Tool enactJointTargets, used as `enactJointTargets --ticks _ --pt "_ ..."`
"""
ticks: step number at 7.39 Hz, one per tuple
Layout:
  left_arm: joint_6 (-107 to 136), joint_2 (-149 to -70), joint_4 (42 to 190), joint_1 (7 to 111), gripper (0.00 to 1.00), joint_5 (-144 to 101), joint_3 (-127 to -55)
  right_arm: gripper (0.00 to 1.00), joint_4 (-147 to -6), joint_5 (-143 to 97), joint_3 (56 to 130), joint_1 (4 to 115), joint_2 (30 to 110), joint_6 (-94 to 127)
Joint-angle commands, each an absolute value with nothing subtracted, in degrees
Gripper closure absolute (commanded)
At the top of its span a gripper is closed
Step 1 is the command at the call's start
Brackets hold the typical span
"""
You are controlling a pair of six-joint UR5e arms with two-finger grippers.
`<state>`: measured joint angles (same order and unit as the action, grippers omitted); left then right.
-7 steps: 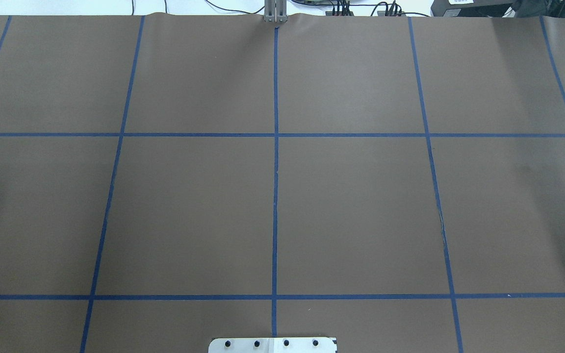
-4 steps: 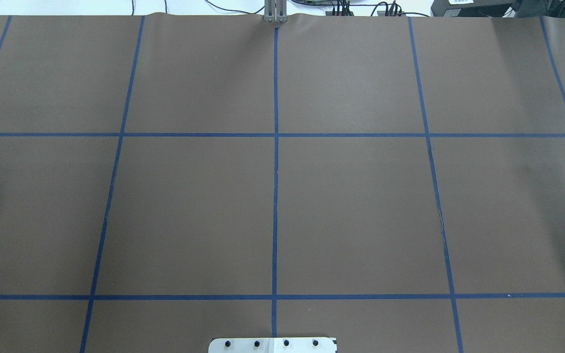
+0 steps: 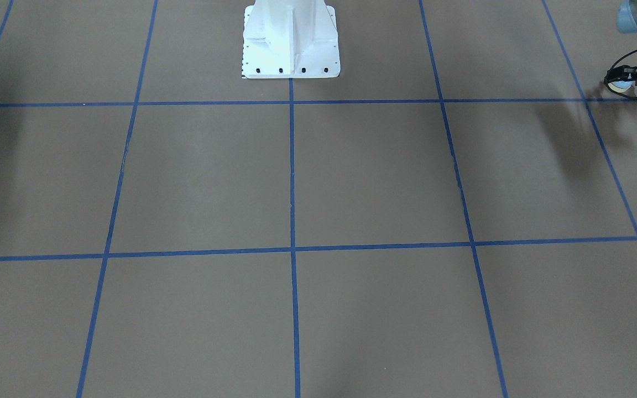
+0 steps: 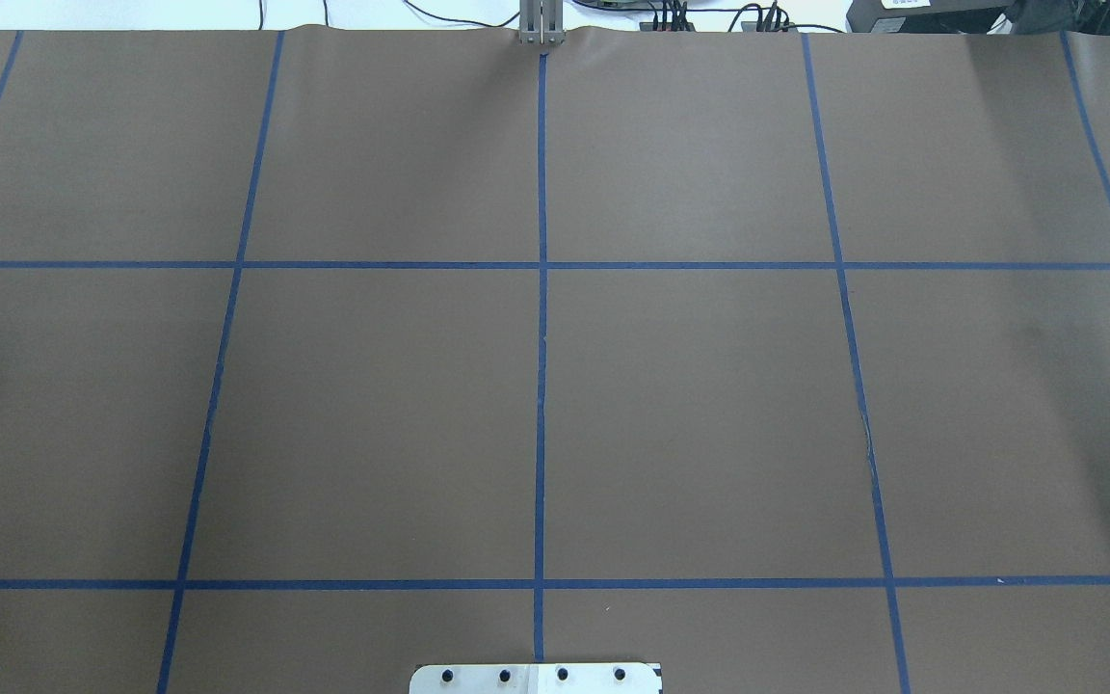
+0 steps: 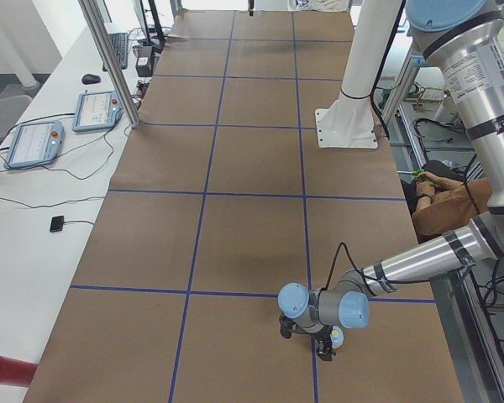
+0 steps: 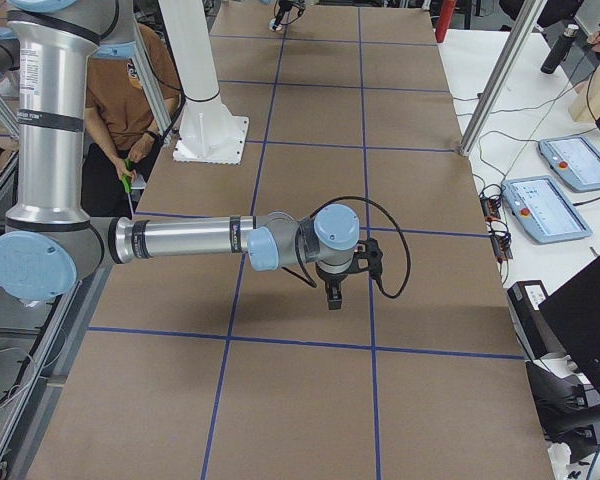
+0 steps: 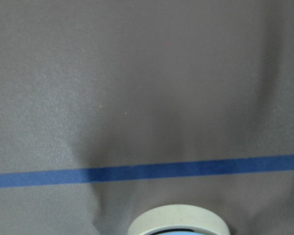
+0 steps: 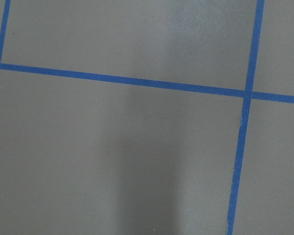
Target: Place and press bell with both arms
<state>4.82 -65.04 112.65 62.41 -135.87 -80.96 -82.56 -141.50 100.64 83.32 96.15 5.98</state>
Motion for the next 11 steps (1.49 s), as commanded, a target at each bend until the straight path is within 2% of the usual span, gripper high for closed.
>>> enactJointTargets --ticks 1,3,4,7,9,11 --pt "5.1 -65.04 112.85 62.4 0.99 -135.97 -81.04 0.0 -82.62 -141.59 100.63 83.32 96.15 5.98" --pt "5.45 -64.95 114.08 62.4 1.0 -136.93 -83.13 0.0 -82.62 -141.59 100.63 83.32 96.15 5.98" --pt "5.45 -64.43 112.34 62.4 1.0 -137.46 -86.71 0.0 -82.7 -141.59 100.55 83.23 96.15 5.98" --pt "5.36 -65.47 85.96 62.49 1.0 -137.46 -108.99 0.0 -82.71 -141.59 100.2 83.14 96.15 6.06" --pt "5.54 -75.0 72.93 62.49 1.0 -139.64 -115.56 0.0 -82.44 -141.15 100.9 82.79 95.28 6.06" --pt "14.81 -90.28 66.56 61.53 1.0 -140.71 -114.79 0.0 -78.34 -140.19 100.9 82.79 95.18 6.15"
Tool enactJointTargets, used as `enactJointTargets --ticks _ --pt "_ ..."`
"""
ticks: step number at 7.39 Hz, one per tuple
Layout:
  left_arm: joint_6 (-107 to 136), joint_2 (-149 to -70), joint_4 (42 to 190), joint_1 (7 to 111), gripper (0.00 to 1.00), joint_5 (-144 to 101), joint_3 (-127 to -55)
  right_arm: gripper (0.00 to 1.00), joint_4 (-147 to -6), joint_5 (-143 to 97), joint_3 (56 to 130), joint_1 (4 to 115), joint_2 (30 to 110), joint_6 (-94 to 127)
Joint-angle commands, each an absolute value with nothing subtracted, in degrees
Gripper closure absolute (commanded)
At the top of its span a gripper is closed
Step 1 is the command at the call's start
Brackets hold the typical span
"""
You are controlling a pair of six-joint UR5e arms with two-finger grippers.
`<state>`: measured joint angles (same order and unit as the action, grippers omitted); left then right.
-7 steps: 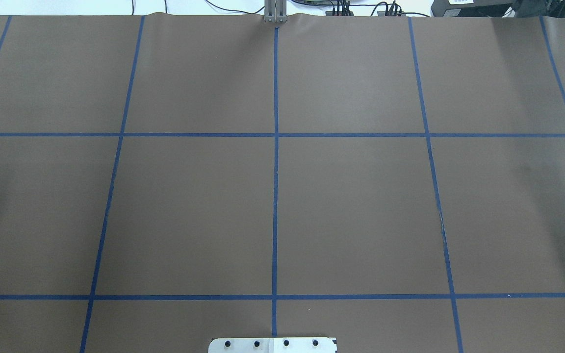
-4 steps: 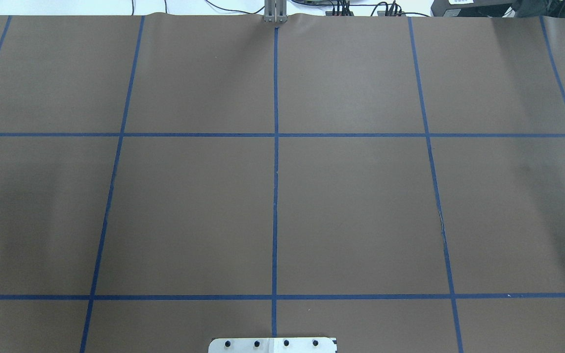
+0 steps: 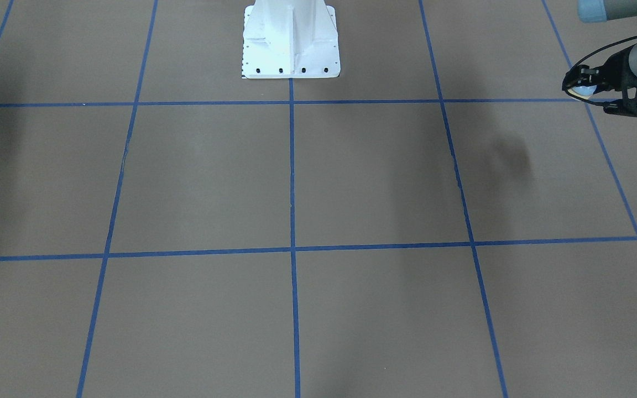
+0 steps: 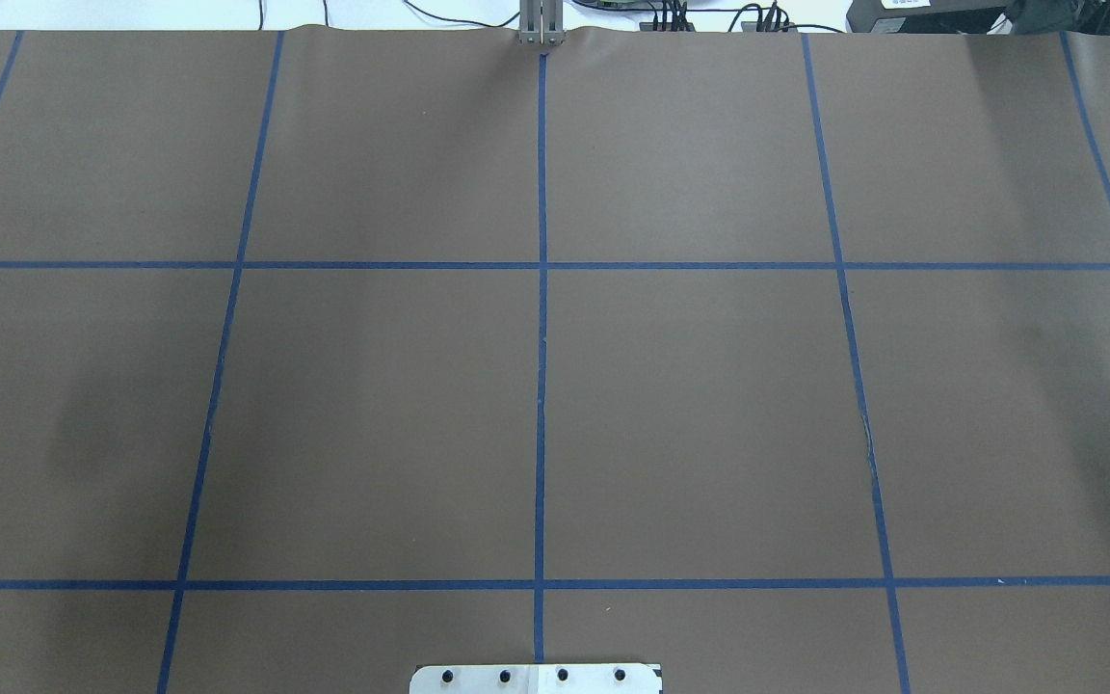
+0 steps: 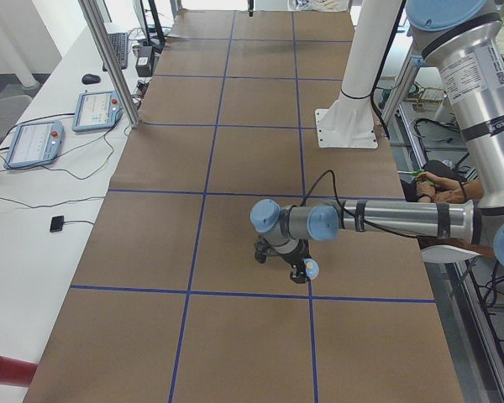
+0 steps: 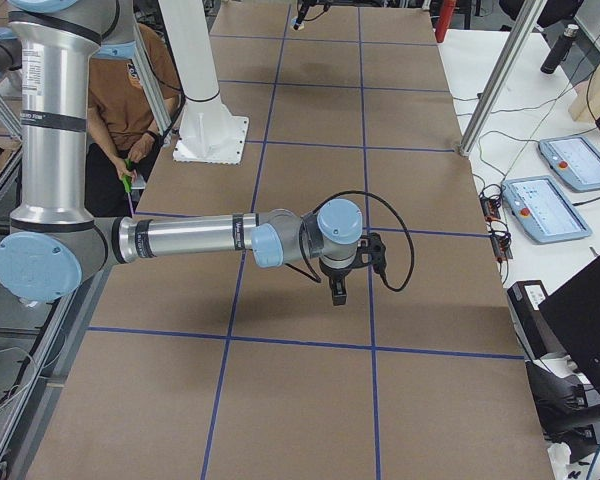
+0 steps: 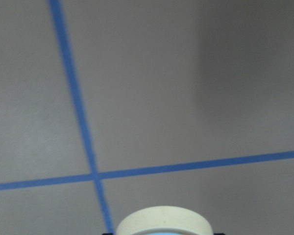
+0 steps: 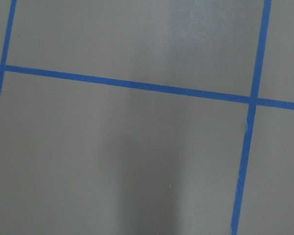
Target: Place and press bell with both arms
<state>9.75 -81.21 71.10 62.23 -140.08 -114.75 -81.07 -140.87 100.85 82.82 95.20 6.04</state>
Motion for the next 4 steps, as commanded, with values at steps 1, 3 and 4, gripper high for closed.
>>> enactJointTargets --ticks 1,3,4 --pt "17.38 -98.7 61.92 60.04 1.0 -140.71 -113.65 0.0 -78.22 -140.01 100.72 81.84 95.27 6.41" --pt "28.33 -117.59 58.8 53.82 1.0 -140.63 -102.9 0.0 -78.13 -135.64 100.64 78.5 94.05 7.98" --pt "31.96 -126.04 59.06 50.05 1.0 -140.63 -96.22 0.0 -78.13 -135.62 100.63 77.88 92.56 10.96"
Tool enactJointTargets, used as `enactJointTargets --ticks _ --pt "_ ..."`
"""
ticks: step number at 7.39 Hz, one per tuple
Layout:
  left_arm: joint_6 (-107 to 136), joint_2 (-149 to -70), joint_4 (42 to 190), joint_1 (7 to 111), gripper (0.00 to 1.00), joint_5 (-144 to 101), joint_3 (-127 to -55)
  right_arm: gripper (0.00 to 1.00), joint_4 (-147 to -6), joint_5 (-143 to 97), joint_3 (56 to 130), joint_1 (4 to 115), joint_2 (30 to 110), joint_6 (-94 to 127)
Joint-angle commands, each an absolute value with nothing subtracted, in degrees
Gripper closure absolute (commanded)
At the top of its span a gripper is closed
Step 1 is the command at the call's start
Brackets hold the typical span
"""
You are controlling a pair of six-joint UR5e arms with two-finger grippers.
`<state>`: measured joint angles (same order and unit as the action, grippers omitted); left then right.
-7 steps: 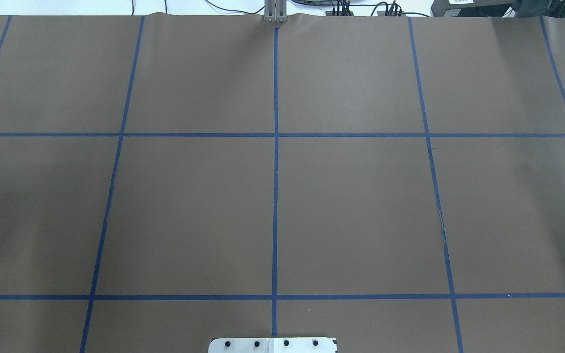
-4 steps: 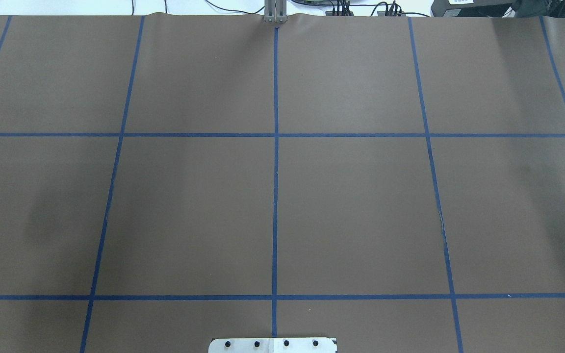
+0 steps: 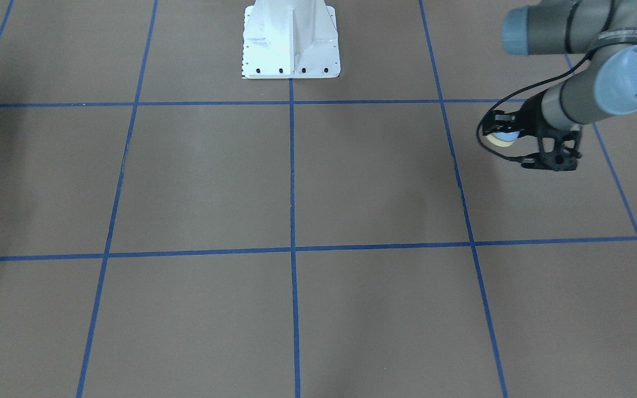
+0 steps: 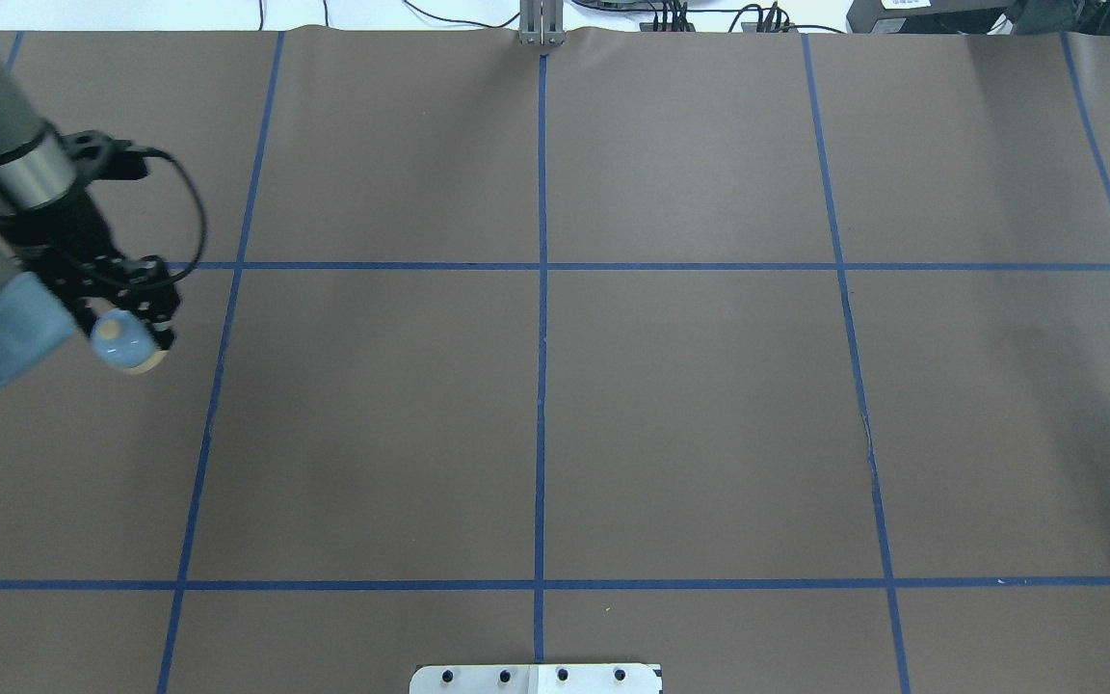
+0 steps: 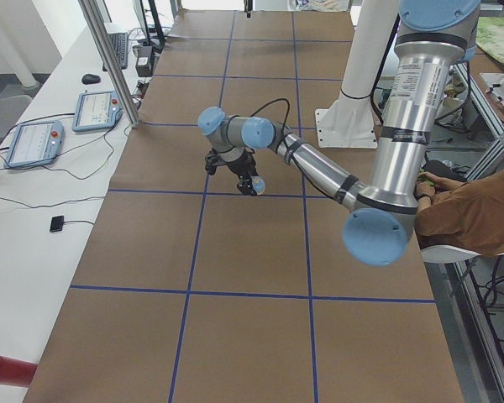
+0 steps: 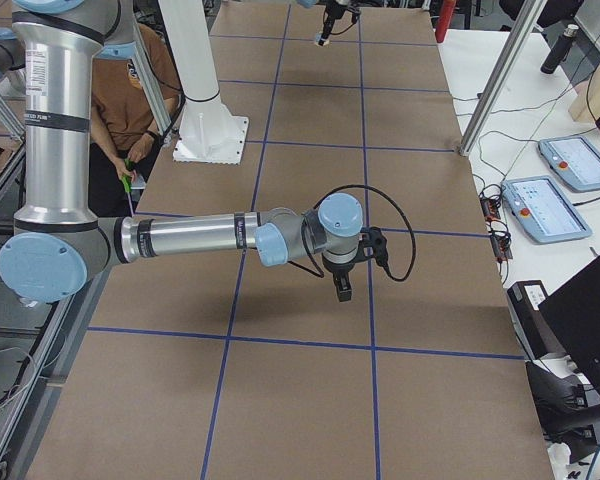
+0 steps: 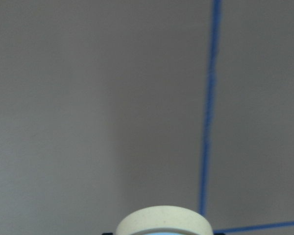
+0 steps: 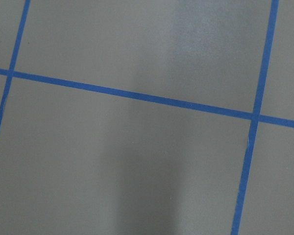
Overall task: Place and press bell with both arms
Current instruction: 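Carry the bell with the left gripper to the central grid crossing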
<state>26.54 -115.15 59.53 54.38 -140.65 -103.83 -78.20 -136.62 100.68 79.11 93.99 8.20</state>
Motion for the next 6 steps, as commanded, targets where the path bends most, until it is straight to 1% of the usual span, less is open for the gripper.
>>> enactJointTargets --ticks 1,2,3,4,5,6 --pt "36.26 -136.04 59.24 47.57 1.0 -140.19 -87.28 0.0 -78.13 -135.7 100.72 77.61 92.37 12.12" --pt "39.6 -144.23 61.07 45.37 1.0 -140.19 -77.27 0.0 -78.13 -135.7 100.72 77.35 92.37 12.13" --pt "45.38 -149.19 70.05 43.44 1.0 -140.1 -67.6 0.0 -78.13 -135.62 100.55 77.26 92.37 12.22" --pt "51.27 -150.72 82.06 41.59 1.0 -140.1 -60.1 0.0 -78.13 -135.62 100.55 76.99 92.37 12.3" --pt "55.33 -154.13 86.53 40.09 1.0 -139.92 -53.68 0.0 -78.13 -135.62 100.46 76.82 92.37 12.3" --pt "56.24 -157.55 86.66 38.34 1.0 -137.92 -48.92 0.0 -78.13 -135.62 100.37 76.56 92.37 12.39"
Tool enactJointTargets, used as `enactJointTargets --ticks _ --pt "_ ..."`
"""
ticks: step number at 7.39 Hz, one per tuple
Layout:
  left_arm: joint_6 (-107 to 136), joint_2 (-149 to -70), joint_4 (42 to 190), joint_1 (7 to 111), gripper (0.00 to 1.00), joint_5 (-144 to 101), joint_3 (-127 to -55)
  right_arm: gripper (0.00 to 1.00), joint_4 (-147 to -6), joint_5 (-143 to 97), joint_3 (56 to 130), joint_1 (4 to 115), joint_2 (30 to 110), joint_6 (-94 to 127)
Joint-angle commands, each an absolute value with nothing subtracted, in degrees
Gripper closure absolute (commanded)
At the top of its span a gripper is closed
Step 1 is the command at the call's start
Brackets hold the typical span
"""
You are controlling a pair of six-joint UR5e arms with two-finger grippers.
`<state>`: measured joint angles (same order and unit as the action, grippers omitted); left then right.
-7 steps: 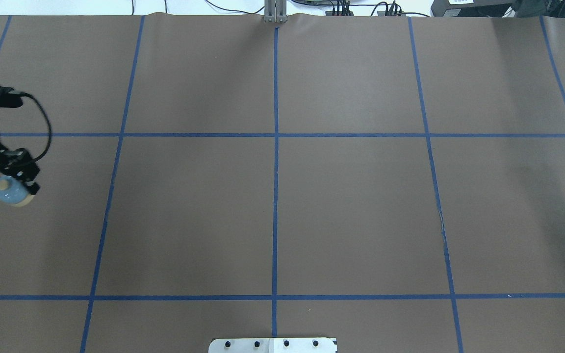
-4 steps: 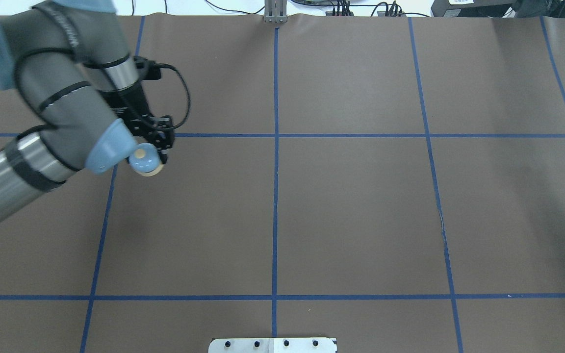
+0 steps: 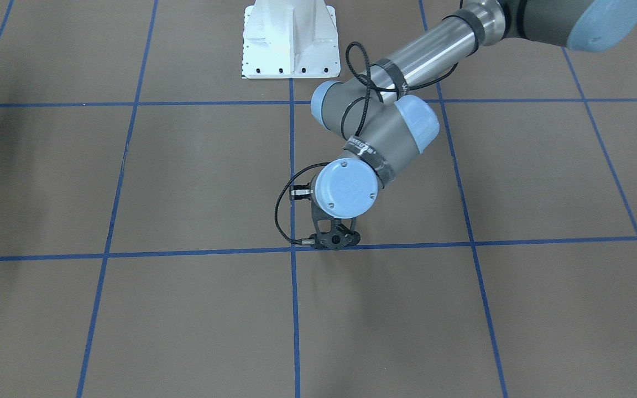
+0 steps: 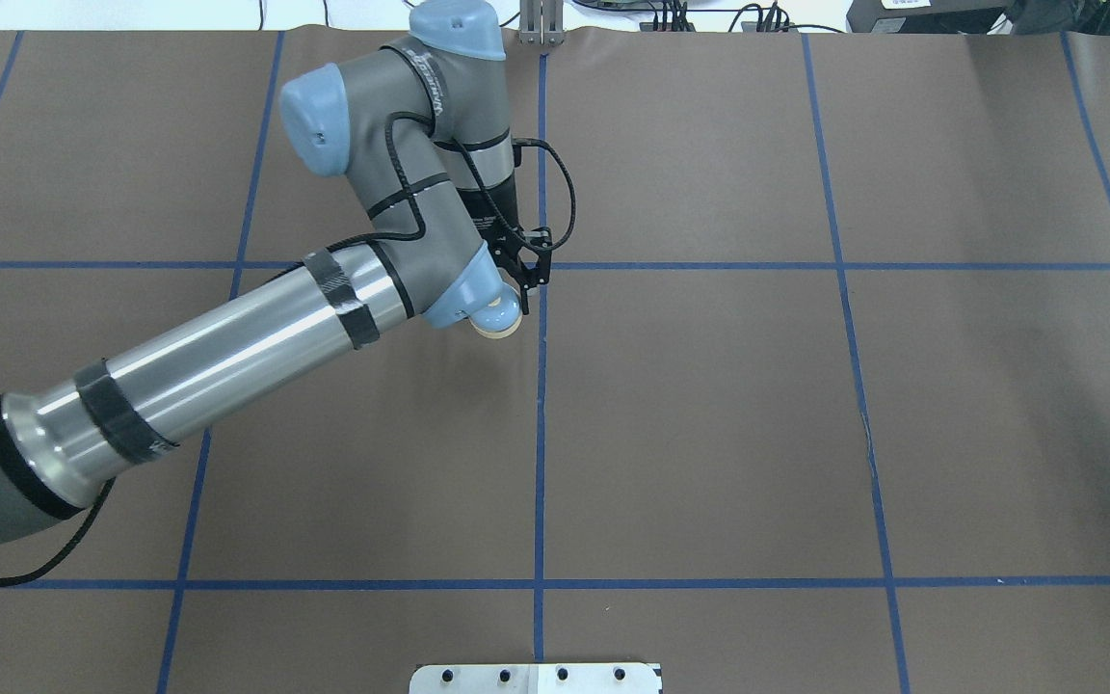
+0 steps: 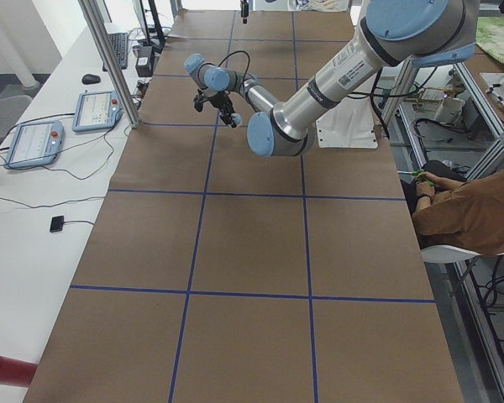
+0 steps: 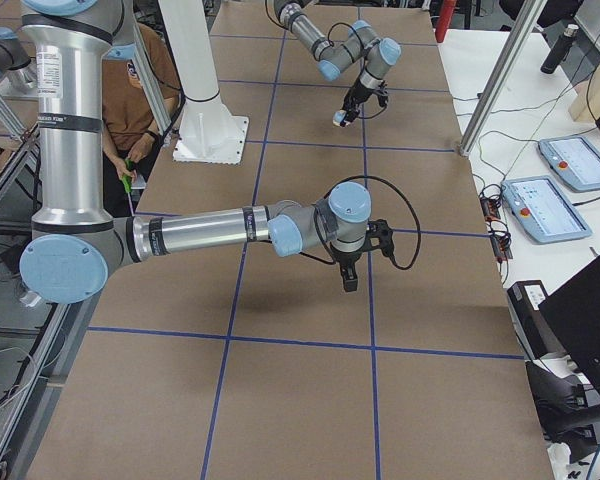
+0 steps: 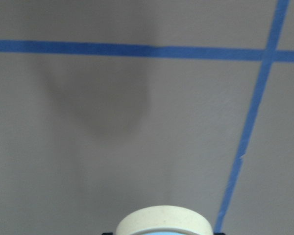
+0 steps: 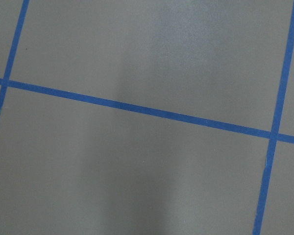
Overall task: Place and press bell with both arms
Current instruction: 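Carry the bell with the left gripper to the central grid crossing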
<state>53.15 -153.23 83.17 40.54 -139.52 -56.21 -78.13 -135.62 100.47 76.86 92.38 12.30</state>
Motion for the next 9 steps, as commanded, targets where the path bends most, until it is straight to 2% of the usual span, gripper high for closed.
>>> enactJointTargets --ticks 1,2,7,8,9 --pt "57.12 -157.76 86.92 37.54 1.0 -136.77 -48.69 0.0 -78.13 -135.7 100.28 76.12 92.37 12.83" --pt "57.74 -157.85 86.92 37.01 1.0 -136.76 -48.69 0.0 -78.13 -135.62 100.28 75.77 92.37 13.09" --pt "57.92 -157.5 87.97 35.25 0.85 -135.44 -48.25 0.0 -78.13 -135.53 100.2 75.76 92.37 13.1" --pt "57.83 -157.41 88.15 35.24 0.8 -135.44 -48.25 0.0 -78.13 -135.53 100.2 75.76 92.37 13.1" --pt "57.83 -157.41 88.15 35.24 0.67 -135.44 -48.25 0.0 -78.13 -135.53 100.2 75.76 92.37 13.1"
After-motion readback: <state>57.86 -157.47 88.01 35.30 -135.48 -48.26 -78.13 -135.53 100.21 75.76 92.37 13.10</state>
